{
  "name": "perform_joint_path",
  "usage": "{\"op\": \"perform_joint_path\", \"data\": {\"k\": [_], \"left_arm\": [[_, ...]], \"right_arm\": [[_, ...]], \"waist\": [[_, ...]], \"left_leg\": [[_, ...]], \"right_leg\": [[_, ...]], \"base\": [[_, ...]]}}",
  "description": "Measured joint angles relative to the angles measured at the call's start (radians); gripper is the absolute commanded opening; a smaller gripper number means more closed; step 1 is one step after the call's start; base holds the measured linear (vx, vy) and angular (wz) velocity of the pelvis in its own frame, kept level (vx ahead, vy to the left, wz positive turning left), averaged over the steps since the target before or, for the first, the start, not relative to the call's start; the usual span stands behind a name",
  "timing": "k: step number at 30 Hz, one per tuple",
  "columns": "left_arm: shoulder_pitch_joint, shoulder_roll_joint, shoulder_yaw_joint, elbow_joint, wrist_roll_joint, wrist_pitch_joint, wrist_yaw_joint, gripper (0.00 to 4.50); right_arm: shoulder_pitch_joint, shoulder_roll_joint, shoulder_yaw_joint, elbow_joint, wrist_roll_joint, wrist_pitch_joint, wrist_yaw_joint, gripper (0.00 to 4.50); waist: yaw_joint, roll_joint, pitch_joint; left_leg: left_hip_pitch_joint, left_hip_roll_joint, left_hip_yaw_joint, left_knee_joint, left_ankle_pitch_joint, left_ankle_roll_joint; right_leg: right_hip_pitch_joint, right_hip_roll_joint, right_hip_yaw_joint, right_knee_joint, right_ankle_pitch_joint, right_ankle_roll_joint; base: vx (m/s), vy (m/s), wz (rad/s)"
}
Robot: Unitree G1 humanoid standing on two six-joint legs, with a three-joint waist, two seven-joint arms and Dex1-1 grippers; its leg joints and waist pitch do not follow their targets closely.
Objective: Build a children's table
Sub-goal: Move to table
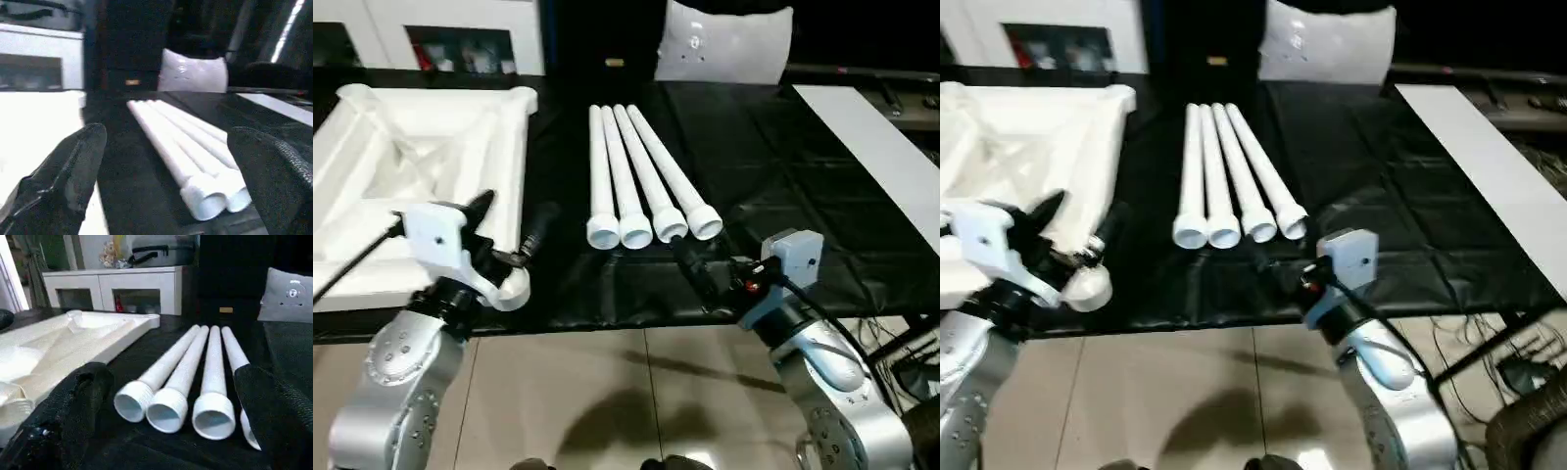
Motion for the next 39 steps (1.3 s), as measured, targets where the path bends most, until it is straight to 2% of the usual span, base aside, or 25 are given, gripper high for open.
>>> {"op": "perform_joint_path", "data": {"k": [2,5,6,7,10,12,14,15,16,17,19,21,22,23,25,26,28,30,32,35,37,39], "left_arm": [[0.029,-0.014,0.003,-0.021,0.014,0.037,0.027,4.46],[0.059,-0.026,0.006,-0.034,0.033,0.081,0.054,4.46],[0.069,-0.021,0.007,-0.047,0.040,0.091,0.060,4.46],[0.082,-0.015,0.006,-0.064,0.043,0.100,0.066,4.46],[0.104,-0.002,-0.008,-0.111,0.050,0.129,0.076,4.46],[0.110,-0.012,-0.015,-0.118,0.060,0.147,0.090,4.46],[0.113,-0.035,-0.035,-0.114,0.077,0.155,0.099,4.46],[0.110,-0.045,-0.047,-0.109,0.079,0.156,0.100,4.46],[0.099,-0.055,-0.059,-0.097,0.079,0.158,0.100,4.46],[0.083,-0.057,-0.064,-0.080,0.080,0.162,0.102,4.46],[0.052,-0.057,-0.064,-0.048,0.082,0.172,0.109,4.46],[0.022,-0.056,-0.065,-0.010,0.090,0.170,0.107,4.46],[0.005,-0.056,-0.069,0.011,0.092,0.168,0.099,4.46],[-0.004,-0.057,-0.072,0.019,0.094,0.167,0.095,4.46],[-0.008,-0.063,-0.078,0.025,0.099,0.157,0.086,4.46],[-0.009,-0.064,-0.085,0.028,0.101,0.152,0.084,4.46],[-0.010,-0.060,-0.105,0.048,0.112,0.148,0.073,4.46],[-0.015,-0.070,-0.107,0.055,0.112,0.150,0.075,4.46],[-0.040,-0.081,-0.109,0.062,0.113,0.157,0.079,4.46],[-0.051,-0.083,-0.122,0.066,0.128,0.149,0.077,4.46],[-0.039,-0.082,-0.127,0.068,0.141,0.136,0.076,4.46],[-0.031,-0.081,-0.127,0.068,0.148,0.127,0.076,4.46]], "right_arm": [[-0.001,-0.013,0.021,-0.001,-0.039,0.042,-0.039,4.50],[-0.003,-0.042,0.052,0.014,-0.160,0.048,-0.098,4.50],[-0.003,-0.030,0.050,0.016,-0.179,0.059,-0.123,4.50],[-0.002,-0.009,0.042,0.015,-0.181,0.079,-0.144,4.50],[0.019,0.029,0.020,0.012,-0.126,0.142,-0.165,4.50],[0.037,0.030,0.023,0.015,-0.125,0.128,-0.165,4.50],[0.040,0.045,0.009,0.034,-0.104,0.079,-0.149,4.50],[0.040,0.049,-0.003,0.039,-0.086,0.071,-0.137,4.50],[0.038,0.050,-0.018,0.048,-0.079,0.068,-0.132,4.50],[0.032,0.065,-0.039,0.059,-0.060,0.074,-0.128,4.50],[-0.009,0.102,-0.083,0.080,-0.012,0.098,-0.130,4.50],[-0.053,0.117,-0.122,0.088,0.037,0.105,-0.138,4.50],[-0.080,0.117,-0.152,0.092,0.069,0.117,-0.146,4.50],[-0.094,0.113,-0.173,0.091,0.083,0.127,-0.151,4.50],[-0.099,0.101,-0.188,0.092,0.090,0.147,-0.161,4.50],[-0.097,0.098,-0.187,0.092,0.088,0.154,-0.162,4.50],[-0.087,0.057,-0.153,0.092,0.025,0.167,-0.162,4.50],[-0.061,0.035,-0.120,0.092,-0.051,0.083,-0.143,4.50],[-0.050,0.039,-0.105,0.087,-0.072,0.060,-0.142,4.50],[-0.049,0.040,-0.096,0.078,-0.058,0.097,-0.145,4.50],[-0.046,0.034,-0.079,0.076,-0.044,0.163,-0.153,4.50],[-0.044,0.030,-0.055,0.076,-0.046,0.203,-0.157,4.50]], "waist": [[-0.003,-0.004,-0.003],[-0.003,-0.009,-0.006],[-0.002,-0.010,-0.007],[-0.002,-0.011,-0.007],[0.001,-0.012,-0.008],[0.006,-0.011,-0.008],[0.019,-0.009,-0.009],[0.029,-0.003,-0.011],[0.044,0.008,-0.016],[0.049,0.014,-0.020],[0.043,0.014,-0.023],[0.033,0.015,-0.023],[0.023,0.017,-0.021],[0.014,0.015,-0.023],[-0.008,0.014,-0.023],[-0.013,0.015,-0.023],[-0.030,0.017,-0.025],[-0.039,0.022,-0.025],[-0.046,0.026,-0.028],[-0.055,0.026,-0.032],[-0.061,0.018,-0.037],[-0.060,0.015,-0.040]], "left_leg": [[-0.001,0.000,0.000,0.001,0.000,0.000],[-0.003,0.000,-0.002,0.001,0.000,0.000],[-0.003,0.000,-0.003,0.001,0.000,-0.001],[-0.003,0.000,-0.004,0.001,0.000,-0.001],[-0.005,0.000,-0.004,0.001,0.000,0.000],[-0.006,-0.003,-0.003,0.001,-0.001,0.002],[-0.008,-0.007,-0.003,0.007,-0.004,0.012],[-0.014,-0.009,-0.009,0.021,-0.008,0.029],[-0.023,-0.013,-0.022,0.042,-0.017,0.041],[-0.023,-0.017,-0.023,0.045,-0.023,0.038],[-0.017,-0.027,-0.014,0.043,-0.022,0.051],[-0.018,-0.034,-0.012,0.043,-0.023,0.052],[-0.018,-0.037,-0.012,0.043,-0.023,0.053],[-0.017,-0.039,-0.011,0.043,-0.022,0.053],[-0.012,-0.040,-0.009,0.043,-0.022,0.052],[-0.012,-0.039,-0.010,0.043,-0.022,0.052],[-0.013,-0.037,-0.011,0.043,-0.020,0.049],[-0.016,-0.037,-0.012,0.041,-0.019,0.047],[-0.018,-0.037,-0.012,0.036,-0.018,0.045],[-0.025,-0.035,-0.015,0.033,-0.016,0.042],[-0.028,-0.035,-0.016,0.033,-0.014,0.039],[-0.030,-0.032,-0.018,0.033,-0.012,0.035]], "right_leg": [[0.000,0.000,0.000,0.000,0.000,0.000],[-0.001,0.000,-0.001,0.000,0.000,0.001],[-0.001,0.001,-0.001,0.000,0.000,0.001],[-0.001,0.001,-0.001,0.000,0.000,0.001],[-0.001,0.001,-0.001,-0.001,0.000,0.001],[-0.001,-0.002,0.000,-0.002,0.000,0.002],[-0.001,-0.006,0.004,-0.003,0.001,0.005],[0.000,-0.008,0.007,-0.003,0.001,0.008],[0.003,-0.008,0.008,-0.002,0.001,0.014],[0.006,-0.011,0.009,-0.003,0.003,0.013],[0.007,-0.011,0.023,-0.010,0.010,0.000],[0.010,-0.014,0.028,-0.018,0.014,-0.006],[0.012,-0.017,0.029,-0.021,0.014,-0.006],[0.014,-0.020,0.030,-0.022,0.016,-0.001],[0.019,-0.023,0.030,-0.028,0.019,0.021],[0.019,-0.023,0.029,-0.028,0.018,0.025],[0.018,-0.023,0.026,-0.028,0.018,0.031],[0.014,-0.022,0.025,-0.028,0.018,0.032],[0.010,-0.022,0.025,-0.027,0.018,0.032],[0.004,-0.020,0.022,-0.022,0.018,0.033],[-0.001,-0.020,0.022,-0.016,0.019,0.033],[-0.001,-0.016,0.021,-0.016,0.019,0.033]], "base": [[0.000,0.000,0.00],[0.000,0.000,0.00],[0.000,0.000,0.00],[0.000,0.000,0.00],[0.000,0.000,0.00],[0.000,0.000,0.00],[0.000,0.000,0.00],[-0.002,0.081,-0.03],[-0.002,0.081,-0.03],[-0.003,0.110,0.01],[-0.012,0.109,0.07],[-0.046,0.108,0.05],[-0.057,0.106,0.02],[-0.056,0.070,0.01],[0.000,0.000,0.00],[0.000,0.000,0.00],[0.000,0.000,0.00],[0.000,0.000,0.00],[0.000,0.000,0.00],[0.000,0.000,0.00],[0.000,0.000,0.00],[0.000,0.000,0.00]]}}
